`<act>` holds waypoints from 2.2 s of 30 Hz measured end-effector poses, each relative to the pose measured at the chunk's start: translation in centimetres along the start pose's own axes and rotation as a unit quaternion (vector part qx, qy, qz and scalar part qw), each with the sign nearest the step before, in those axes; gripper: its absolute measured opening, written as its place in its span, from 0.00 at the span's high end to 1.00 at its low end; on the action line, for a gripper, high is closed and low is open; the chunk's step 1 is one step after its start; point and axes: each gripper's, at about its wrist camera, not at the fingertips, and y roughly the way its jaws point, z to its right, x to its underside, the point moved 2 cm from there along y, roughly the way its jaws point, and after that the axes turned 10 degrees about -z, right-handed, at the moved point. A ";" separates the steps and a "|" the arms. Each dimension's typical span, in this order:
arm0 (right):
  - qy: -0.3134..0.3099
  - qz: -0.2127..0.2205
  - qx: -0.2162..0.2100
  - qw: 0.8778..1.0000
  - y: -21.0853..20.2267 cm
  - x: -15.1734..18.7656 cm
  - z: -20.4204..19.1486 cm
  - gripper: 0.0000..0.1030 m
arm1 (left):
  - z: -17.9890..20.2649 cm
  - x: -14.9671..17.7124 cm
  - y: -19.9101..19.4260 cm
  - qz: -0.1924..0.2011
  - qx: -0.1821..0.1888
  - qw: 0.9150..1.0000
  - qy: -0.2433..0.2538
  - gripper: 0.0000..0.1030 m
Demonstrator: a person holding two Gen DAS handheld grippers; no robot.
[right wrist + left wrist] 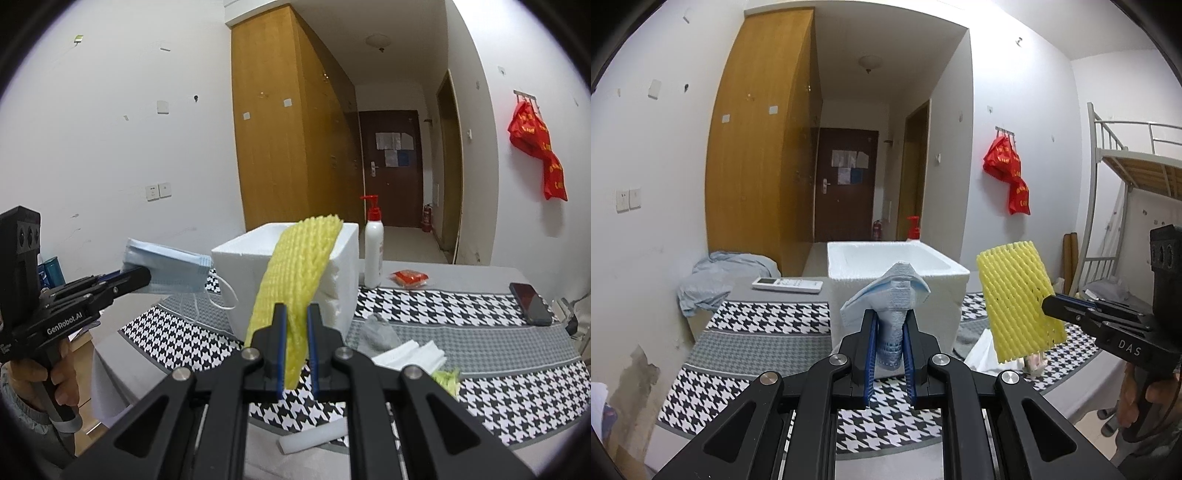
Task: Organize soft objects
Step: 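Lift the mask and yellow net and carry both over the white foam box, then open the right tool to drop the yellow net into the foam box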
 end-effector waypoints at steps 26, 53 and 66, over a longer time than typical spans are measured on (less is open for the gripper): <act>-0.023 0.028 -0.007 0.999 2.0 -5.6 0.4 0.87 | -1.0 -6.3 0.7 0.038 -0.001 0.999 0.008 0.86; -0.028 0.002 -0.052 0.998 8.7 -9.4 0.3 0.87 | -5.2 -7.0 3.0 0.037 -0.076 0.996 -0.025 0.87; -0.029 -0.018 -0.061 0.998 11.4 -10.1 0.1 0.87 | -6.2 -6.5 3.8 0.025 -0.091 0.995 -0.041 0.87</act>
